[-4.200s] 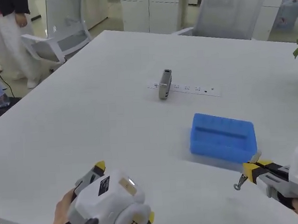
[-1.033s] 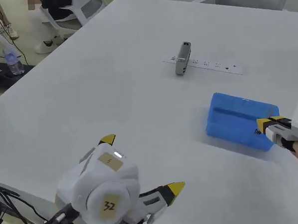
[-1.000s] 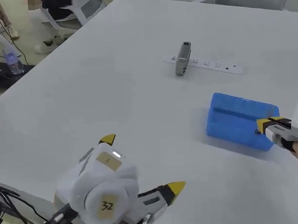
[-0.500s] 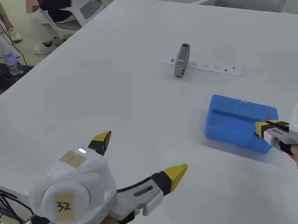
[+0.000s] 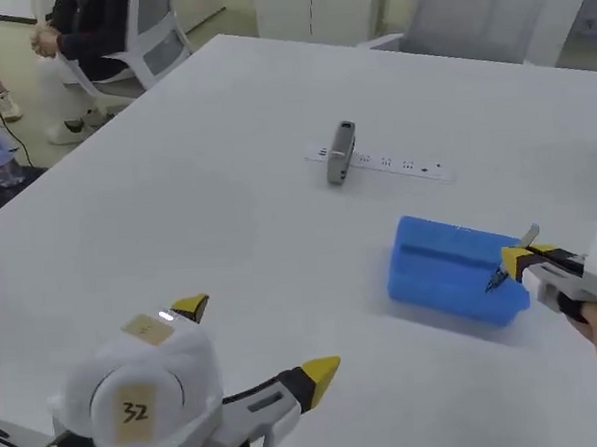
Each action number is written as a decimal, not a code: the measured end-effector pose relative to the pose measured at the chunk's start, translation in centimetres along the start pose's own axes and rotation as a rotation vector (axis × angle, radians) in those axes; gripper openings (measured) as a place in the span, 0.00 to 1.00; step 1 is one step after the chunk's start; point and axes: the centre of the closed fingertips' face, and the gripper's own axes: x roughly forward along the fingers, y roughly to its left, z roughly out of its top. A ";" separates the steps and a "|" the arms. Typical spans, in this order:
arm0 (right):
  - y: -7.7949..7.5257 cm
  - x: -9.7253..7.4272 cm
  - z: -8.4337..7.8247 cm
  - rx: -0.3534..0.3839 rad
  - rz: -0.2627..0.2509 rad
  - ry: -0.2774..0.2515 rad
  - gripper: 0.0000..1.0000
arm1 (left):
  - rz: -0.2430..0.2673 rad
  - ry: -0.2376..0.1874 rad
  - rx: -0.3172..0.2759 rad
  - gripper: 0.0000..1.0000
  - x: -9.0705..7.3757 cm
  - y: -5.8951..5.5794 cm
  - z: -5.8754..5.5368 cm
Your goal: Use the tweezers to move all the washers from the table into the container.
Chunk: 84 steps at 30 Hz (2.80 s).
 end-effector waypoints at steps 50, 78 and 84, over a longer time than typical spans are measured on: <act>13.6 -11.3 1.2 -0.336 0.511 0.014 0.02 | -0.858 -0.001 0.221 0.18 0.1 -16.4 10.9; 16.4 -13.7 -2.5 -0.416 0.720 0.146 0.02 | -1.237 0.266 0.393 0.00 -1.5 -19.0 5.8; 15.5 -13.2 -3.3 -0.411 0.710 0.174 0.02 | -1.235 0.239 0.469 0.00 -0.6 -18.9 4.9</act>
